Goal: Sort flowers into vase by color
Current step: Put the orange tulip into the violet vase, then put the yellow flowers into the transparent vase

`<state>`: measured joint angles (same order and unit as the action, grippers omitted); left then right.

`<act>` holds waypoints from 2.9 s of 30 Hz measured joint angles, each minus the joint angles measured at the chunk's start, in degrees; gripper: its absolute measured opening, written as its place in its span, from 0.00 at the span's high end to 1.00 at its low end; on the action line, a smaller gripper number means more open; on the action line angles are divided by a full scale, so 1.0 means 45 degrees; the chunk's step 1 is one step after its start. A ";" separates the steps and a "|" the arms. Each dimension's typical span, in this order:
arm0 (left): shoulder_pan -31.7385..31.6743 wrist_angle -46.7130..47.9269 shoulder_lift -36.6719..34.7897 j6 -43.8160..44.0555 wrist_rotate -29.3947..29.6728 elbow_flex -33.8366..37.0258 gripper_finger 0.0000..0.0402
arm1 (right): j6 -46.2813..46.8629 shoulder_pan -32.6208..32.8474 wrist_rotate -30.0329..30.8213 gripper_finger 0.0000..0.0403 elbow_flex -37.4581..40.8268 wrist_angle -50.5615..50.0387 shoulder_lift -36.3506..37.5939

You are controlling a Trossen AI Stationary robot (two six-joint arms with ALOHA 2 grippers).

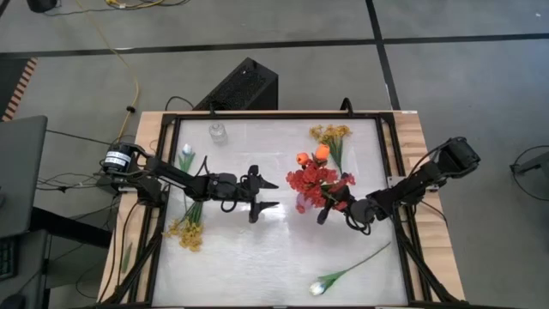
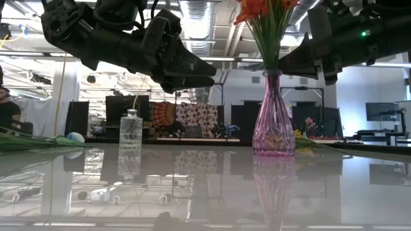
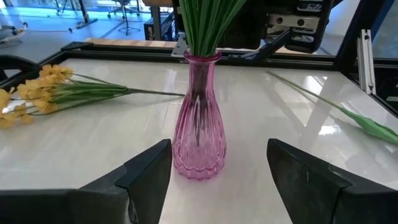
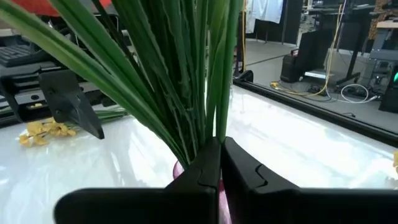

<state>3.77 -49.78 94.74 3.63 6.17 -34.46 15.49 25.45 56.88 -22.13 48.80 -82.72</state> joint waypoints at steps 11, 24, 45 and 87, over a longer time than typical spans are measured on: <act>0.0007 0.0238 0.0000 0.0069 -0.0664 0.0000 0.37 | -0.1494 0.0332 -0.0001 0.69 0.0035 -0.0151 0.1049; 0.0019 0.1235 0.0000 0.0138 -0.0722 0.0005 0.37 | 0.1061 0.0820 -0.1417 0.51 0.0029 -0.7072 0.4667; -0.0606 0.5568 -0.2296 -0.1381 0.1792 0.0014 0.37 | 0.7848 -0.6554 -0.7485 0.63 -0.2156 -1.7877 0.4187; -0.6888 -0.3603 -0.0538 0.3160 -0.5512 0.0521 0.37 | -0.1786 -1.2102 -1.4716 0.90 -0.3360 -0.0794 -0.0509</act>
<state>-27.23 -65.99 92.32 17.86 -18.63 -32.11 7.45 -29.01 -9.34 -37.25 45.23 -85.01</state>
